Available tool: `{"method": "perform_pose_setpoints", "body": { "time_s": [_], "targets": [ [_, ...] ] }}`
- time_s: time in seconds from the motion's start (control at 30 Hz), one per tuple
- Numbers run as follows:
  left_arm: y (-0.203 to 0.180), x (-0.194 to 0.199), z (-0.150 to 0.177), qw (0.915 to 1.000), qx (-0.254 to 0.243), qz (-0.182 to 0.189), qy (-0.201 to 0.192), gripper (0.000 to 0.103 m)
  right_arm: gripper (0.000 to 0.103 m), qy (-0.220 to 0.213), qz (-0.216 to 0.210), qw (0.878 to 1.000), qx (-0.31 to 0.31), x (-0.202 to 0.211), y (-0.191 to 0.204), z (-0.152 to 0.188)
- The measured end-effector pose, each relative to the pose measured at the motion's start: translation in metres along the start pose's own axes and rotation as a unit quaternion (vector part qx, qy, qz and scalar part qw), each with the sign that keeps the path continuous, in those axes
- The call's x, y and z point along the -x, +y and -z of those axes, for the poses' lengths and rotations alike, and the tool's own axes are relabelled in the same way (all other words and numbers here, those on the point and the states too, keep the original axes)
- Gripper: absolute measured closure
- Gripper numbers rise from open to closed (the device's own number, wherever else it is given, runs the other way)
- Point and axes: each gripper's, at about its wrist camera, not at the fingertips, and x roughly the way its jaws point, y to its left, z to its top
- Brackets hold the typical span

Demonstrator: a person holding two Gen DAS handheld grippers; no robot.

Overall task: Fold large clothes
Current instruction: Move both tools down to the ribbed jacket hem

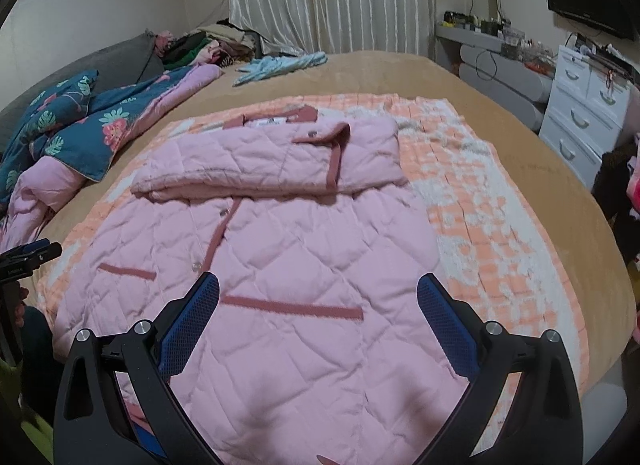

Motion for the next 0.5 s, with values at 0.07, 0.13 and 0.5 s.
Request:
{"method": "perform_pose_setpoints", "body": {
  "time_s": [0.07,0.13,0.5],
  "targets": [
    [0.006,-0.002,0.007,1.0,0.002,-0.005,0.007,0.009,0.004,0.01,0.004,1.0,-0.003,-0.002,-0.006,0.006],
    [0.011,-0.003,0.012,0.9999,0.004,-0.008,0.014,0.009,0.004,0.018,0.006,1.0,-0.008,-0.003,-0.011,0.011],
    [0.037,-0.009,0.04,0.9985,0.011,-0.021,0.05,0.009,0.004,0.048,0.016,0.998,-0.029,-0.002,-0.042,0.034]
  ]
}}
